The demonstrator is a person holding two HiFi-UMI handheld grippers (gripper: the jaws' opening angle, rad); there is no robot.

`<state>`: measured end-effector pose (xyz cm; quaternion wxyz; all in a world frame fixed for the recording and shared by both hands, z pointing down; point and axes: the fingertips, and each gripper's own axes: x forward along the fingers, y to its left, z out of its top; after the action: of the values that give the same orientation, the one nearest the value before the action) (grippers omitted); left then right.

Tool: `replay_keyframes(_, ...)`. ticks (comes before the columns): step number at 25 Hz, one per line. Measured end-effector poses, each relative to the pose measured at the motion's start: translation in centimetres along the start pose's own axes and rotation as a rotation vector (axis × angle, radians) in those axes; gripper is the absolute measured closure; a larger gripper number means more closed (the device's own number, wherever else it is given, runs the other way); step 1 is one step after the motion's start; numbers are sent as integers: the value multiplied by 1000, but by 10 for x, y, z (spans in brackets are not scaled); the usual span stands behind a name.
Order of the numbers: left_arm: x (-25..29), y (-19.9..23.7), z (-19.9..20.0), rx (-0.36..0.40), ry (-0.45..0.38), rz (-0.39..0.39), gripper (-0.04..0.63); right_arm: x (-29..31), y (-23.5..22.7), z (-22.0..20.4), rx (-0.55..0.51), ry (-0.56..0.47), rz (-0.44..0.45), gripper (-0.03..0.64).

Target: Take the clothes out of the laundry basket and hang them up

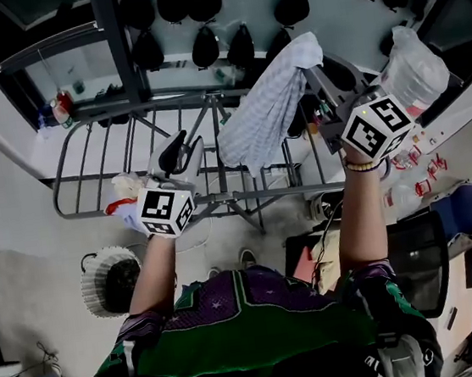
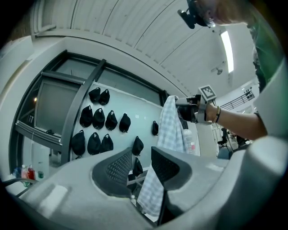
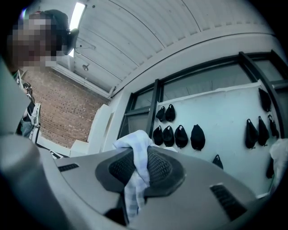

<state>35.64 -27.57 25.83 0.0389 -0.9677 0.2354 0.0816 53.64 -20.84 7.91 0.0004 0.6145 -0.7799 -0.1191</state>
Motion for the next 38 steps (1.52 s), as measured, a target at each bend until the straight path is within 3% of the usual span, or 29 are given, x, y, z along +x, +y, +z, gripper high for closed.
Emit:
replay_keyframes(7,27,6,-7,-4,23,17,453,5,-34,-67,66,109,9,561)
replay_keyframes(16,76,-17,-27,-15,43,-27,453,-11,-79,-65,19,133,13,561)
replay_keyframes(25,105,-22,-38,-28,54,-38,453,-8,-88,-105,54,185,35,560)
replay_keyframes(38,101,-9,-63,-51,108,10,453,9,-53,-234,208,322,109,560)
